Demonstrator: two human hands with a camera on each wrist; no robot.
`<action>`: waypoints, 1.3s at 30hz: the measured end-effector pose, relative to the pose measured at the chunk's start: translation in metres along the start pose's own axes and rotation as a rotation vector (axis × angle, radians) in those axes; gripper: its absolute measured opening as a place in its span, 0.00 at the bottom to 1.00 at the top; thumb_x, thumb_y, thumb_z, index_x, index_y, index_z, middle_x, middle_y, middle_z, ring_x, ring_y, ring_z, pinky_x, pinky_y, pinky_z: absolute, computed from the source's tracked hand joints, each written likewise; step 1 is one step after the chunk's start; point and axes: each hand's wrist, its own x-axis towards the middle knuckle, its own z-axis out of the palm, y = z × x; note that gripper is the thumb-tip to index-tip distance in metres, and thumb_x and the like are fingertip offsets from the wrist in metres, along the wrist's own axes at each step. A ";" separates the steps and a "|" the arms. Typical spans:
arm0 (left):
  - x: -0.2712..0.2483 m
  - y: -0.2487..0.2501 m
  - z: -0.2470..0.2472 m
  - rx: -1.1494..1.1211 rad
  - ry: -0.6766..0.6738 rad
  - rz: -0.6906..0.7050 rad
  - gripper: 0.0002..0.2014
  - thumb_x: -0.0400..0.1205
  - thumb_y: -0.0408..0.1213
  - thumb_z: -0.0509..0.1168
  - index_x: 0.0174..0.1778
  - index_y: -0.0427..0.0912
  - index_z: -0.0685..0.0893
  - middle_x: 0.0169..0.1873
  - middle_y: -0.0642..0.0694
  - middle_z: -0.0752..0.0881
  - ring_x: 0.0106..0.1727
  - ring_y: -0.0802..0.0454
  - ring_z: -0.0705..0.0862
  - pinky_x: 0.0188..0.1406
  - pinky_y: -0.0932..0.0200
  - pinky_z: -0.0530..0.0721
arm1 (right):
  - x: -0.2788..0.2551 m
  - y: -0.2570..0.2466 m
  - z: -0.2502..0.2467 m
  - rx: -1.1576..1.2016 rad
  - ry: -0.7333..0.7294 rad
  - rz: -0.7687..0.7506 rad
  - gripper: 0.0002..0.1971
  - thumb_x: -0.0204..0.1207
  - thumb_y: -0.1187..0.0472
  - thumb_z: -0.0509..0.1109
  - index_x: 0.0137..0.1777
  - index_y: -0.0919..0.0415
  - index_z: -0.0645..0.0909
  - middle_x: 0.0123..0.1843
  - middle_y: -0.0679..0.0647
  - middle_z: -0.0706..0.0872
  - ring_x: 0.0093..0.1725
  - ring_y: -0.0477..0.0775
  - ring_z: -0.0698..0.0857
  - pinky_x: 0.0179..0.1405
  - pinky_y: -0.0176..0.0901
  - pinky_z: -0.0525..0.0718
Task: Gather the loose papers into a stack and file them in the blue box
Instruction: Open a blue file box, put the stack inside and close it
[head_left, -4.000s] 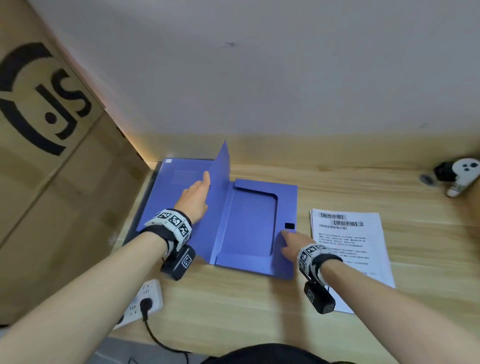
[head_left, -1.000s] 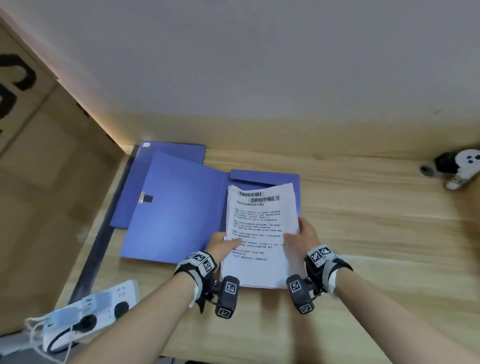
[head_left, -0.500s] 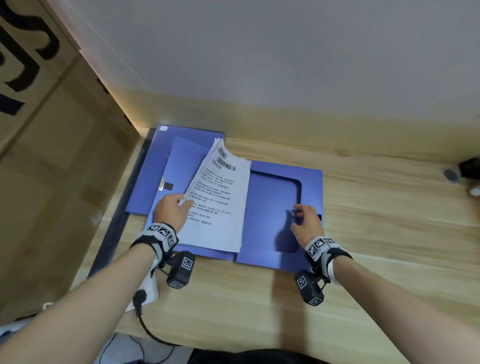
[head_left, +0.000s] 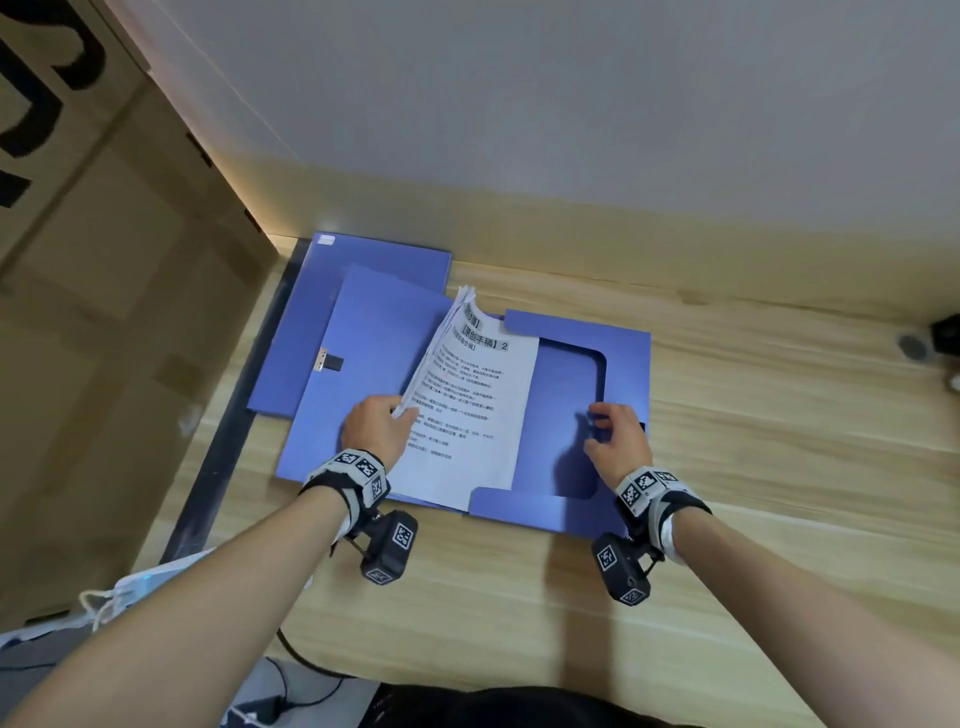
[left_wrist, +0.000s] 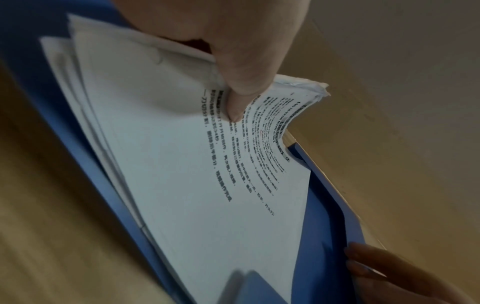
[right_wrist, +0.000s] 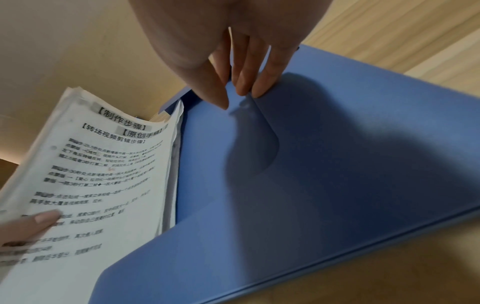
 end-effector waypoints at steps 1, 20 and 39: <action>-0.003 0.002 0.007 -0.021 -0.006 -0.018 0.18 0.80 0.47 0.70 0.26 0.45 0.78 0.20 0.43 0.74 0.24 0.46 0.66 0.23 0.62 0.62 | 0.000 0.000 0.000 0.008 -0.002 -0.003 0.22 0.71 0.75 0.66 0.66 0.64 0.77 0.67 0.60 0.77 0.62 0.56 0.83 0.58 0.39 0.77; -0.012 0.078 0.094 -0.233 -0.173 -0.183 0.18 0.80 0.30 0.60 0.66 0.43 0.76 0.62 0.43 0.86 0.53 0.42 0.84 0.50 0.54 0.82 | -0.004 0.013 -0.021 -0.149 -0.059 -0.158 0.28 0.72 0.68 0.65 0.75 0.60 0.74 0.78 0.54 0.72 0.77 0.57 0.68 0.74 0.37 0.60; -0.019 0.078 0.108 -0.330 -0.156 -0.251 0.19 0.80 0.31 0.61 0.67 0.44 0.75 0.58 0.47 0.85 0.52 0.45 0.83 0.49 0.56 0.80 | -0.010 0.036 -0.032 -0.492 -0.206 -0.321 0.19 0.77 0.63 0.60 0.67 0.63 0.79 0.86 0.53 0.57 0.79 0.61 0.61 0.73 0.52 0.71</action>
